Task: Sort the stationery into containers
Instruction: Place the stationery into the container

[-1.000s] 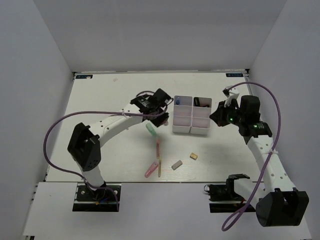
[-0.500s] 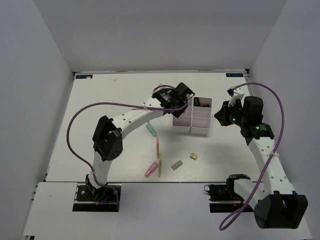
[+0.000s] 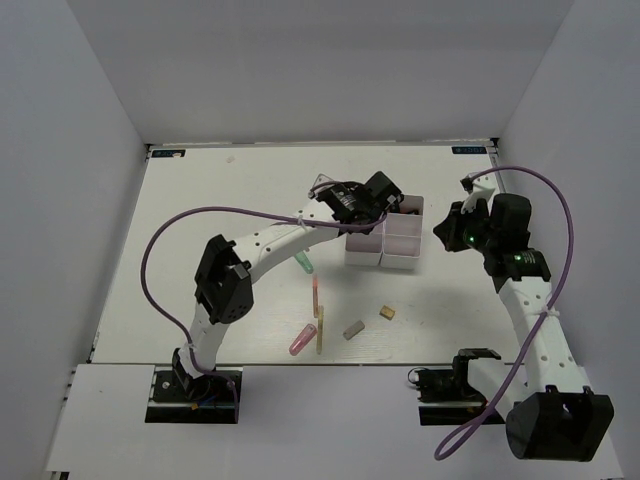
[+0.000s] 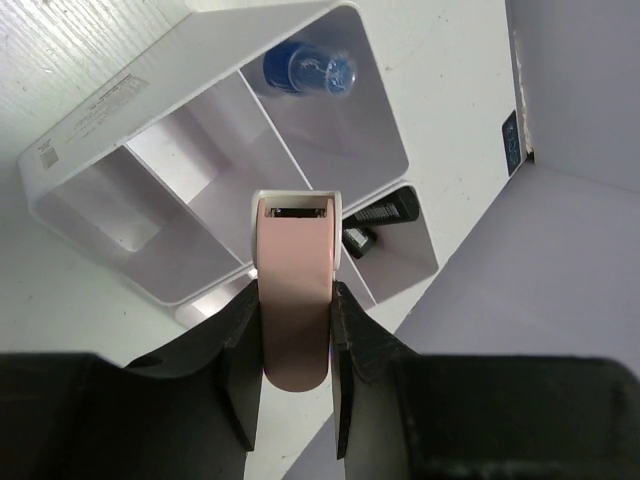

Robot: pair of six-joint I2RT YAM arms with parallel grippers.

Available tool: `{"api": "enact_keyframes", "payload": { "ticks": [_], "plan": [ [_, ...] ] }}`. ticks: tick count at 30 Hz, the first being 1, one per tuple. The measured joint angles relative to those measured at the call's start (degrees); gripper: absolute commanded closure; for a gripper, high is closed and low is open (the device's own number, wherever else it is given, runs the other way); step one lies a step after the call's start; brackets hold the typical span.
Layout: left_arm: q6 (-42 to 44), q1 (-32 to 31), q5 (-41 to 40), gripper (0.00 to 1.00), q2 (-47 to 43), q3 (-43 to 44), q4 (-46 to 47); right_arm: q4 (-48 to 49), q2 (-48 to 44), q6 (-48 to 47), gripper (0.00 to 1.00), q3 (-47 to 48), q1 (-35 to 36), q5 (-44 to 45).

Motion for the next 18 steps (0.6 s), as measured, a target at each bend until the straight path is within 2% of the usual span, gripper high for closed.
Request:
{"api": "enact_keyframes", "payload": {
  "ticks": [13, 18],
  "plan": [
    [-2.5, 0.1, -1.9, 0.95, 2.8, -1.0, 0.7, 0.2, -0.2, 0.4, 1.0, 0.0, -2.9, -0.6],
    [-2.5, 0.1, -2.4, 0.87, 2.8, -1.4, 2.2, 0.3, -0.2, 0.4, 1.0, 0.0, -3.6, -1.0]
  ]
}}
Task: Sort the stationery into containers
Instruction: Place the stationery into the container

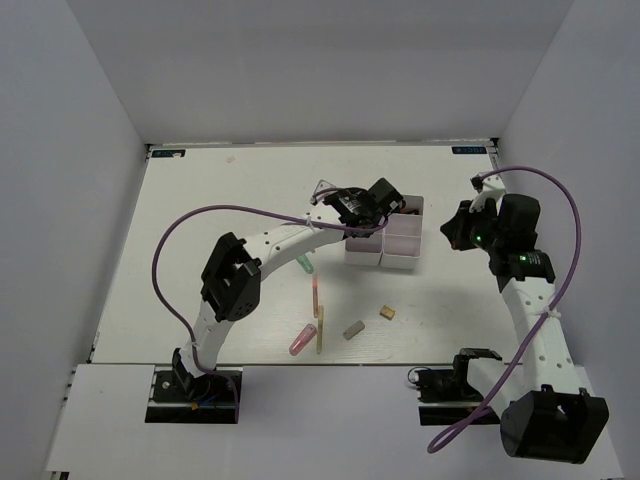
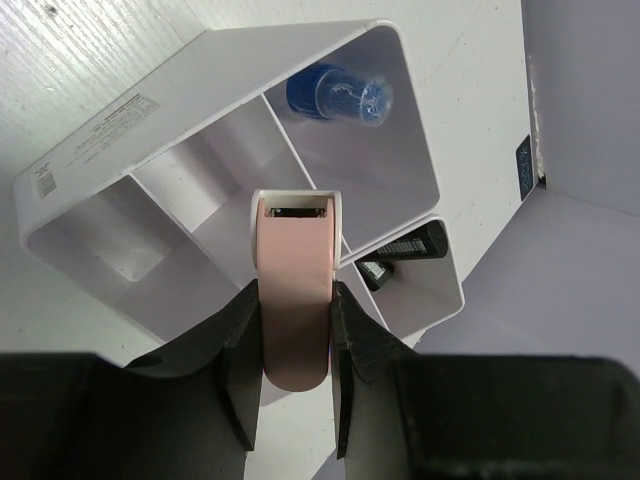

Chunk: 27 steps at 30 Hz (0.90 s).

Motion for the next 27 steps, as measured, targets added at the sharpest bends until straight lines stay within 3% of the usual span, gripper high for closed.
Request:
{"api": "enact_keyframes", "payload": {
  "ticks": [11, 20, 27],
  "plan": [
    [0.3, 0.3, 0.0, 0.82, 0.0, -1.4, 1.5, 0.3, -0.4, 0.9, 0.93, 0.0, -1.4, -0.3],
    [0.4, 1.0, 0.1, 0.82, 0.0, -2.6, 2.4, 0.3, -0.5, 1.1, 0.92, 0.0, -2.6, -0.3],
    [0.3, 1.3, 0.5, 0.74, 0.1, -3.8, 2.4, 0.3, -0.6, 1.5, 0.91, 0.0, -3.2, -0.3]
  ]
}}
